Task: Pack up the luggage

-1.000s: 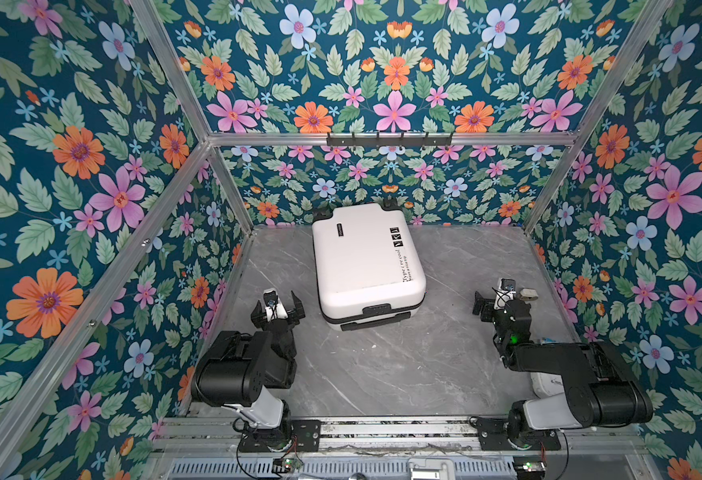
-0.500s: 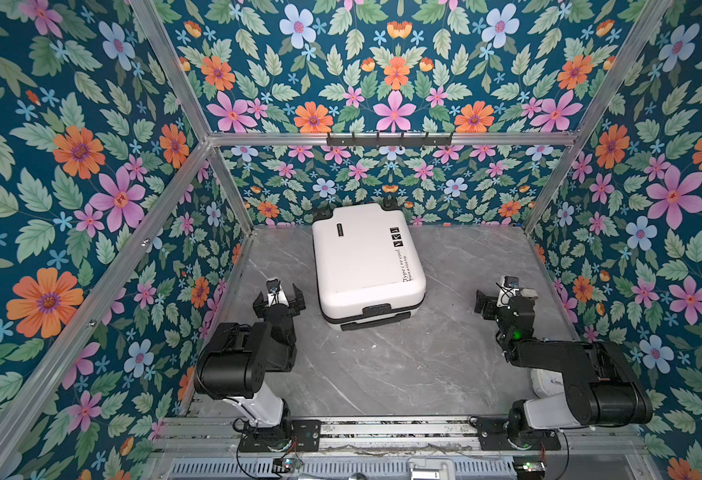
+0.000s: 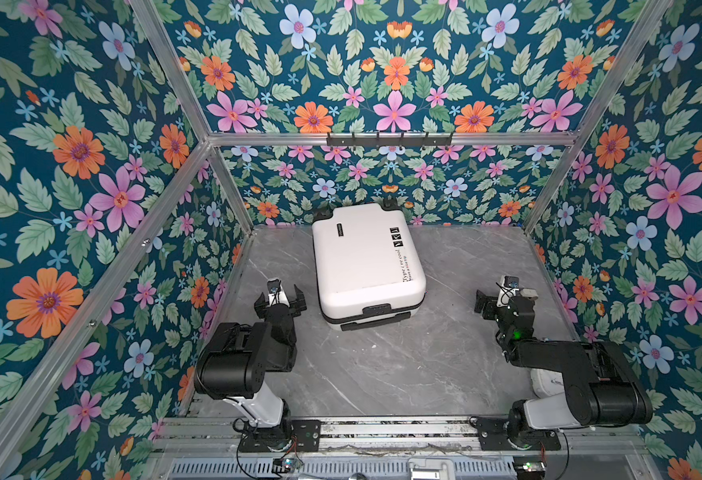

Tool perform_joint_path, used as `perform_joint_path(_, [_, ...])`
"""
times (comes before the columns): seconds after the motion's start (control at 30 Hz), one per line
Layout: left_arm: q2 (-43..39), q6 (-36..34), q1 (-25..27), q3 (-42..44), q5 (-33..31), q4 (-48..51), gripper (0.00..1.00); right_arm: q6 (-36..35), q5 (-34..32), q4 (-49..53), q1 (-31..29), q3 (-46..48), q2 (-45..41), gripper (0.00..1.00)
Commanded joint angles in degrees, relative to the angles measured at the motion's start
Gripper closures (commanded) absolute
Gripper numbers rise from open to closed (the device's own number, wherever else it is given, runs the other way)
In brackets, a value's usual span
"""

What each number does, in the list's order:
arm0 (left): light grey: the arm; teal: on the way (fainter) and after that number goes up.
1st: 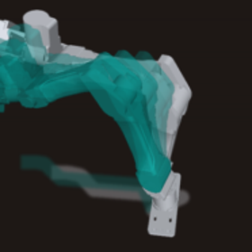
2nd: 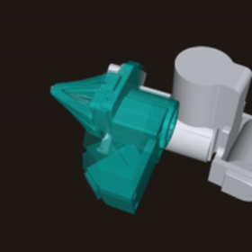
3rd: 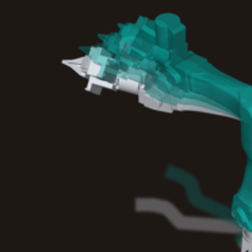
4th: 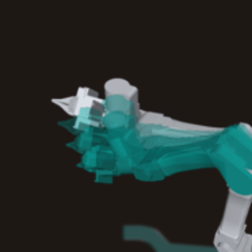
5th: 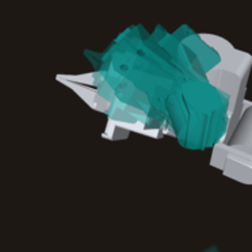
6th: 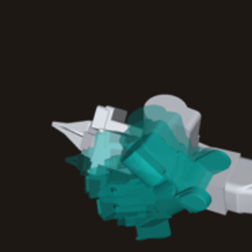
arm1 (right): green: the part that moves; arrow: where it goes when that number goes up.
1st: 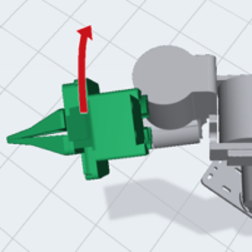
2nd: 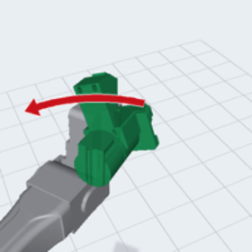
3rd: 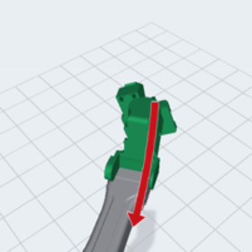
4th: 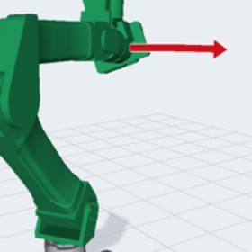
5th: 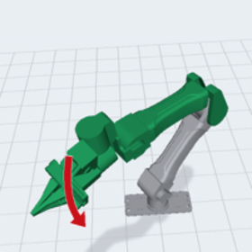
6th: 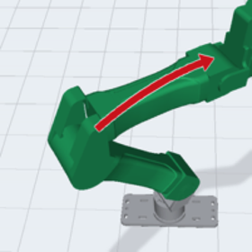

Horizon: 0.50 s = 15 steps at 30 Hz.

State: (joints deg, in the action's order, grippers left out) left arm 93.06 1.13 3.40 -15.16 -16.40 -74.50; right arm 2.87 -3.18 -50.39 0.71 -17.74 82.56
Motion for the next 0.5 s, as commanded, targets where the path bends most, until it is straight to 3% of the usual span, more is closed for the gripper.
perform_joint_path(0.0, [-0.03, -0.05, -0.06, -0.20, 0.34, -0.03, 0.00, 0.15, 0.28, -0.08, -0.01, -0.12, -0.08, 0.01])
perform_joint_path(0.47, [-0.01, -0.06, -0.06, -0.26, 0.33, 0.03, 0.00, 0.30, 1.33, 0.73, 0.35, -0.63, 0.06, 0.01])
